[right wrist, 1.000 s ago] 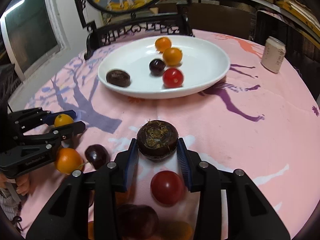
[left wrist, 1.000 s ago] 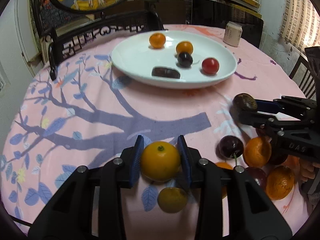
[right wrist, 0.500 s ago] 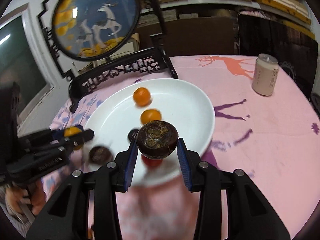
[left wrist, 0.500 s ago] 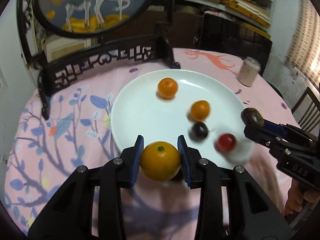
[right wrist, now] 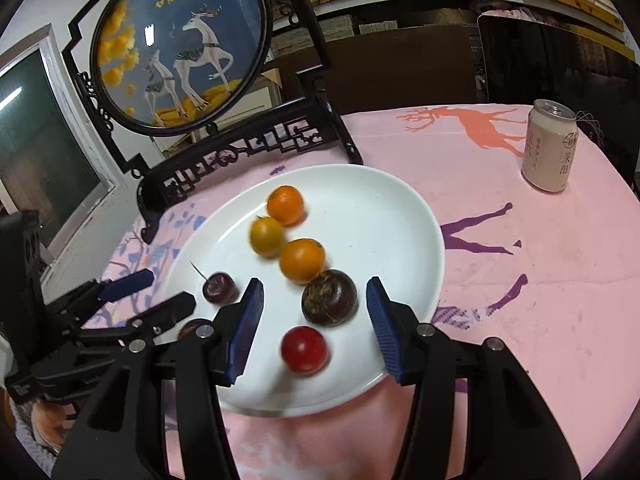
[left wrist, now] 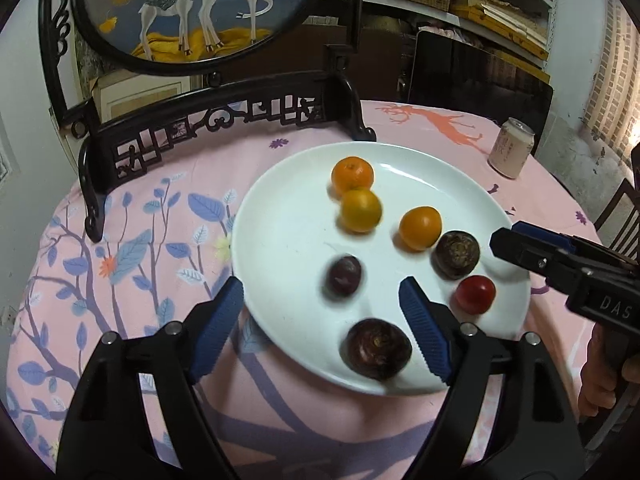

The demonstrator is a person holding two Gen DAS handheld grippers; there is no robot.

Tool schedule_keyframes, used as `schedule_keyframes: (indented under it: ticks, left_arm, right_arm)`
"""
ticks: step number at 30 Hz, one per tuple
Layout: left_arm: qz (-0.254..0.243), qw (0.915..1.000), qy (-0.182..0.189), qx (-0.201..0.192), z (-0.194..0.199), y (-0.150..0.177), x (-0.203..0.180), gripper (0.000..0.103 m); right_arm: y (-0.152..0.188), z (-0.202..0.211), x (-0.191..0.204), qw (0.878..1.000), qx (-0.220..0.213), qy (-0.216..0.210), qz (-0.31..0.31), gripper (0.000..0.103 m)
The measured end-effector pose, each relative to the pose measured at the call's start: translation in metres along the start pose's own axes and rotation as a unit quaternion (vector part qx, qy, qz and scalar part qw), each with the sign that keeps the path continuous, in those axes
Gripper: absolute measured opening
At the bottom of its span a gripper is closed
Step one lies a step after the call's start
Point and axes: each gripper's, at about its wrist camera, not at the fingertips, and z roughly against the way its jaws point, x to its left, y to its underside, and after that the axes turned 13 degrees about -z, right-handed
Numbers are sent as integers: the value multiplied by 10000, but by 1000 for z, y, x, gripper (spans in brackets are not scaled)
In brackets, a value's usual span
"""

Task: Organize fruits
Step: 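Lower the yellow orange and dark brown fruit onto the plate and open both tools, then move both tools back toward the remaining fruit cluster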

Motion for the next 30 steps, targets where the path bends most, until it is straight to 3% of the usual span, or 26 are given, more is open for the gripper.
schedule_keyframes:
  ticks: [6,14,27,30]
  left_arm:
    - [362,9993,-45,39,9,15,15,90]
    - [668,9976,-160,65,28,41,22,98]
    - [356,9960,-814,57,91,112,8,99]
    - [410,9964,-731,91,100,126,8,99]
  right_arm:
    - [4,29,10,9998,-137,-156,-79,62]
    - [46,65,-18,9992,-178,-26,-370,66]
    - [117,124,-46,9987,-330,52,-392,66]
    - [127,133,-58,9981,-283,-38,-550,66]
